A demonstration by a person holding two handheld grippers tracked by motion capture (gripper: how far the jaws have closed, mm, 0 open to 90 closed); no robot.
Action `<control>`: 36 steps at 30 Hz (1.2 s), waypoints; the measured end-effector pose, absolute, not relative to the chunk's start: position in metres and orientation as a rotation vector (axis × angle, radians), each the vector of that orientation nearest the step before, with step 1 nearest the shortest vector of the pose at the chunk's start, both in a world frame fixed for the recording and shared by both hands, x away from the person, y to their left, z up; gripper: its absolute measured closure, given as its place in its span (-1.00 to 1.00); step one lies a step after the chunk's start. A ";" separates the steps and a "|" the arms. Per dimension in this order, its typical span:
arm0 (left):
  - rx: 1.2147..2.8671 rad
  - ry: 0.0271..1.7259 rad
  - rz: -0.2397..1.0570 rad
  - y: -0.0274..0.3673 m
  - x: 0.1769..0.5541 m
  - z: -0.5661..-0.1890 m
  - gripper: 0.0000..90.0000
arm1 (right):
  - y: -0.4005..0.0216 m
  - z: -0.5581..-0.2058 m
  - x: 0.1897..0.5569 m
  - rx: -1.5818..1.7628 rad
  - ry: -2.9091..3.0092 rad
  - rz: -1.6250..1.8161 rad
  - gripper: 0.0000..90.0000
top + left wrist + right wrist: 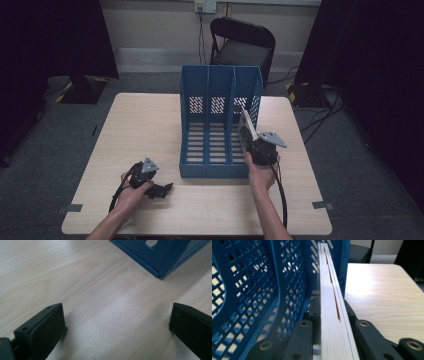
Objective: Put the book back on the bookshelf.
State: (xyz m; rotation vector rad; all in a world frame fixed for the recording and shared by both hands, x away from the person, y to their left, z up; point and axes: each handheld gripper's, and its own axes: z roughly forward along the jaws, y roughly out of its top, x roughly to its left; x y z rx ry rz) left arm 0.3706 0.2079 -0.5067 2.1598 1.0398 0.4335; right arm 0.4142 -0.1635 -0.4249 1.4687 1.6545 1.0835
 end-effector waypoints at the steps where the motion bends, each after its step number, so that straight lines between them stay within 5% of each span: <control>1: 2.160 1.040 0.433 0.208 0.371 -0.507 -1.00 | -0.162 -0.423 0.415 1.477 1.631 1.069 0.71; 36: 2.157 1.037 0.426 0.208 0.371 -0.507 -1.00 | -0.164 -0.427 0.421 1.562 1.599 1.052 0.55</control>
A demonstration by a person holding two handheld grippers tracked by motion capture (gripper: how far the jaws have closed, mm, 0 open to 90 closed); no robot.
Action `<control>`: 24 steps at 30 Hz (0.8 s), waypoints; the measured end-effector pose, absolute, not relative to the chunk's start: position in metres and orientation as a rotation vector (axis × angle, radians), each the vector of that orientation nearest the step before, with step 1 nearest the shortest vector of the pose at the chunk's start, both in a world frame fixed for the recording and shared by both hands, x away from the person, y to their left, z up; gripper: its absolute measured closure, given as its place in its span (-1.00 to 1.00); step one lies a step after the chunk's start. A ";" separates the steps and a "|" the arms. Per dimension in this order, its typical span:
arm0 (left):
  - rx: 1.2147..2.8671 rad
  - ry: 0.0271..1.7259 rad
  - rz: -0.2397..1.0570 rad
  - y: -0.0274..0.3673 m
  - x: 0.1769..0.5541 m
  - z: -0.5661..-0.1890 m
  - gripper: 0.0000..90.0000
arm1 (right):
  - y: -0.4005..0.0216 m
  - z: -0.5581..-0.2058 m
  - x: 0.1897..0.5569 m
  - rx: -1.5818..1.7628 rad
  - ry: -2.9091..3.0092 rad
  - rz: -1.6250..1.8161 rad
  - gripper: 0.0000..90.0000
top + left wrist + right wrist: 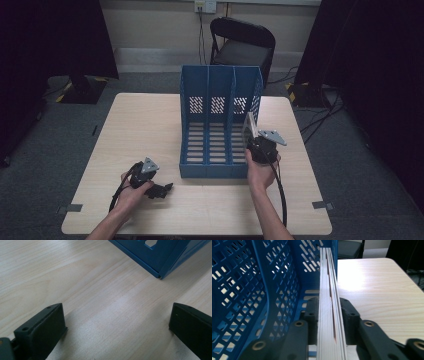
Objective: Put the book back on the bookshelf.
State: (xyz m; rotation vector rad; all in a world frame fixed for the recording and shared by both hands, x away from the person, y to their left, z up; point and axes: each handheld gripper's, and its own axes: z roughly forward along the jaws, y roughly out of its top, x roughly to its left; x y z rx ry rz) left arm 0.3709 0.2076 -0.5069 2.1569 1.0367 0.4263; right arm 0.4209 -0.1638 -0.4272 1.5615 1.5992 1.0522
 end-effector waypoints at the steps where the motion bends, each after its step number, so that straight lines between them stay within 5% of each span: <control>1: 2.159 1.035 0.431 0.208 0.371 -0.507 -1.00 | -0.165 -0.428 0.422 1.573 1.606 1.076 0.54; 7: 2.165 1.028 0.429 0.207 0.372 -0.507 -1.00 | -0.162 -0.429 0.424 1.539 1.618 1.033 0.70; 24: 2.164 1.028 0.426 0.206 0.372 -0.507 -1.00 | -0.154 -0.432 0.419 1.530 1.547 0.979 0.70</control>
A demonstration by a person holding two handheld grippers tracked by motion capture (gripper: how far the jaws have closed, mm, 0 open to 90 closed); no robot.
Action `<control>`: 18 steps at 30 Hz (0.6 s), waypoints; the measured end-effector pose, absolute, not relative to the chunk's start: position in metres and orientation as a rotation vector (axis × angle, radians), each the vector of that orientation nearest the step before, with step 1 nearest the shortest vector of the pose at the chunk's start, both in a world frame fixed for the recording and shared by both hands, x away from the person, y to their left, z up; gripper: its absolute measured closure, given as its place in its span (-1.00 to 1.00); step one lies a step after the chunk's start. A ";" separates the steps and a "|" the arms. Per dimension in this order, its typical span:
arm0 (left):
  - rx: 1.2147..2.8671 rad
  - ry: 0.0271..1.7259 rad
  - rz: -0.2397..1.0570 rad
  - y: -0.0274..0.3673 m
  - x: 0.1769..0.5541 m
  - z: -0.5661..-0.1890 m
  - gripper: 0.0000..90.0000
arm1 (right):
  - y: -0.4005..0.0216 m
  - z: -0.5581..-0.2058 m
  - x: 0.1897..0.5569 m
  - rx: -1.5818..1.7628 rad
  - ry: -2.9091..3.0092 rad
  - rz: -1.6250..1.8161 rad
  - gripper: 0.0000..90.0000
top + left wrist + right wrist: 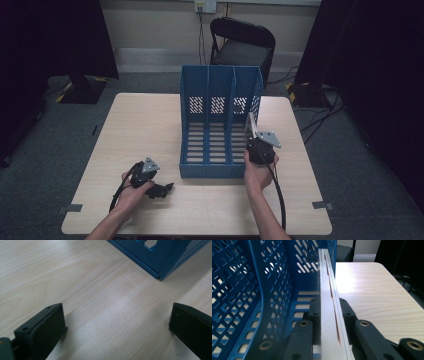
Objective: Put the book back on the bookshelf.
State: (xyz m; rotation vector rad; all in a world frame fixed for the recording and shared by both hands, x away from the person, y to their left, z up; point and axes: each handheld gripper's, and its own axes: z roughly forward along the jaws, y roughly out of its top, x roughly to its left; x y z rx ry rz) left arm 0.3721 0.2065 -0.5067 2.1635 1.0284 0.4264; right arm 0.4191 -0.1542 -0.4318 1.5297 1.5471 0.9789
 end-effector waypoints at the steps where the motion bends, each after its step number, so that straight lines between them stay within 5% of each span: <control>1: 2.163 1.028 0.426 0.206 0.372 -0.507 -1.00 | -0.154 -0.431 0.420 1.533 1.557 0.985 0.70; 18: 2.165 1.025 0.427 0.205 0.374 -0.507 -1.00 | -0.163 -0.427 0.423 1.534 1.583 1.025 0.44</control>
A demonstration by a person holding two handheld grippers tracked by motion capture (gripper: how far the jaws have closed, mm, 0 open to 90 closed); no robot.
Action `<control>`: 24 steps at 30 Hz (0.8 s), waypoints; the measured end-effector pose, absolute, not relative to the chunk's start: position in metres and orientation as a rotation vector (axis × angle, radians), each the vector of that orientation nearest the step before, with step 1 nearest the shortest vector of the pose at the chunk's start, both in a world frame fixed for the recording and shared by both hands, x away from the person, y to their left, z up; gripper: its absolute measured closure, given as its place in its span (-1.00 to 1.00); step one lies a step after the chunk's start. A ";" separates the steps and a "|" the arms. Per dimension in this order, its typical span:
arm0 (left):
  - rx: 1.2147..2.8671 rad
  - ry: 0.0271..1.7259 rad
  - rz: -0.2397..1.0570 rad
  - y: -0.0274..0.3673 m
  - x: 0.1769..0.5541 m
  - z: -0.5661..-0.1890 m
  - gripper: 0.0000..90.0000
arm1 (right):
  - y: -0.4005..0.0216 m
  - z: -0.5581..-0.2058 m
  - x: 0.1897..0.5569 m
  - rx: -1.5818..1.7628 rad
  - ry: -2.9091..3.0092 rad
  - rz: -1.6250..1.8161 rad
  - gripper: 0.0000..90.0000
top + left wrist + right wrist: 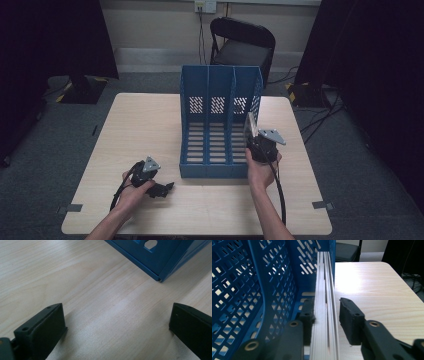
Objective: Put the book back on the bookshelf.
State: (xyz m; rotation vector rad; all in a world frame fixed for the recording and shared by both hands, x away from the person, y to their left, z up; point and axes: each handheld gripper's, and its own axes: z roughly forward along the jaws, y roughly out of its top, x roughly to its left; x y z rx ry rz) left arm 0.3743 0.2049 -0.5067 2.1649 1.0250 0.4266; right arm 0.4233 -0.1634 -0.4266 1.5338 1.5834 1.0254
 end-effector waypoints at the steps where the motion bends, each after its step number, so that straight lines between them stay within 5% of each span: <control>1: 2.161 1.027 0.427 0.205 0.374 -0.507 -1.00 | -0.164 -0.427 0.424 1.533 1.589 1.029 0.43; 24: 2.163 1.024 0.426 0.205 0.375 -0.507 -1.00 | -0.167 -0.417 0.424 1.513 1.676 1.181 -0.07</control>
